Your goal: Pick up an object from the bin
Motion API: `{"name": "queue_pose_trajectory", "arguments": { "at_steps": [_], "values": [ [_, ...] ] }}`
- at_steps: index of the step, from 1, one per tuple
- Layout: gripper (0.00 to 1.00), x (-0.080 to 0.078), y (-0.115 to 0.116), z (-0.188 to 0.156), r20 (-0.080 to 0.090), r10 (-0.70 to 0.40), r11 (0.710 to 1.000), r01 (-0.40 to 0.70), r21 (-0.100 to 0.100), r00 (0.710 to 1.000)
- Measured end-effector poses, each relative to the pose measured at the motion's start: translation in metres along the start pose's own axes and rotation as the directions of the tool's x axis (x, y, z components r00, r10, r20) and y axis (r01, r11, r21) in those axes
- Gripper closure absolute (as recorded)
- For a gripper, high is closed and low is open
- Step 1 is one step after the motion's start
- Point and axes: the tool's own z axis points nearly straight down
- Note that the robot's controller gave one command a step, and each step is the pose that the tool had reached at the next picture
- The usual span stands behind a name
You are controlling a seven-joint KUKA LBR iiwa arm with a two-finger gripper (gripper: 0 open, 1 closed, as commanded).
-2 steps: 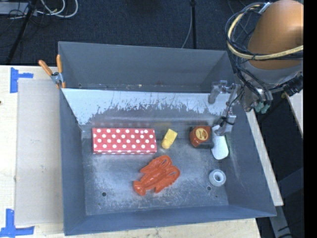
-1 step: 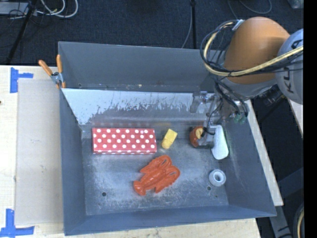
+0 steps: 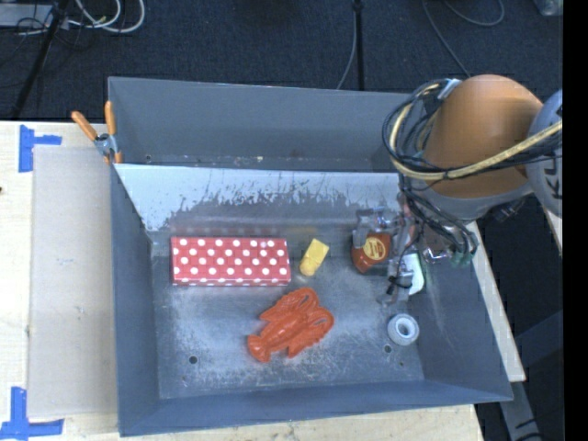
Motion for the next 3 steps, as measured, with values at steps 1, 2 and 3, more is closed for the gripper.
{"name": "queue_pose_trajectory", "arguments": {
  "at_steps": [1, 2, 3],
  "values": [
    [0.00, 0.017, -0.001, -0.004, 0.005, -0.007, 1.000, 0.007, 0.009, 1.000],
    [0.00, 0.005, 0.049, 0.028, 0.016, 0.149, 0.989, -0.150, 0.004, 0.989],
    [0.00, 0.017, 0.069, 0.090, 0.006, -0.035, 0.999, 0.035, 0.006, 0.999]
  ]
}}
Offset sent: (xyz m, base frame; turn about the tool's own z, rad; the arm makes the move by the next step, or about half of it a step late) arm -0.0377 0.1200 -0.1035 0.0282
